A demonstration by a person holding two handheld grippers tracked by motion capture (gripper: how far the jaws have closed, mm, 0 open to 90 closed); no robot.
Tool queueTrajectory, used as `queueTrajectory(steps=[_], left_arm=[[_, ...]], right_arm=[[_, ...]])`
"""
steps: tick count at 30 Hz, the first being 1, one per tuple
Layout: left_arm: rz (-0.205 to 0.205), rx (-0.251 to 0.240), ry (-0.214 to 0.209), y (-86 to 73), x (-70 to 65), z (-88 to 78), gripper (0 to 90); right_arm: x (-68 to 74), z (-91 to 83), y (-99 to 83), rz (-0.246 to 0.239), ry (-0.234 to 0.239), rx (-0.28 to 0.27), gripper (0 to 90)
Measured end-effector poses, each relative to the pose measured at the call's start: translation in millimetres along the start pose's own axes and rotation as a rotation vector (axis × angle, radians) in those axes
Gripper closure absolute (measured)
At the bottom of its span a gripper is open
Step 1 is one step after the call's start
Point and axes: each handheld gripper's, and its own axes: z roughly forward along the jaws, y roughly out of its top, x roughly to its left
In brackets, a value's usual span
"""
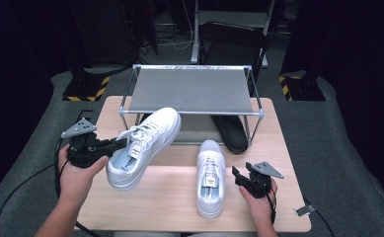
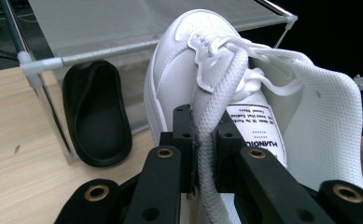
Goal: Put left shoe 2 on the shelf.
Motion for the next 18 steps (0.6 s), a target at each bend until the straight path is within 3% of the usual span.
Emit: queueTrajectory(steps=[7,18], left_arm=[[-0.009,-0.005,-0.019,7.8,1.0,-1.2,82.8],[-0.017,-0.014,-0.001,22.3,8.9,3.9,82.7]], right_arm=[[0.4,0.1,-0.1,-0.004,0.000,0.003,39.4],[0.8,0.6,-0.8,-0.002,-0.006,0.006,39.4]])
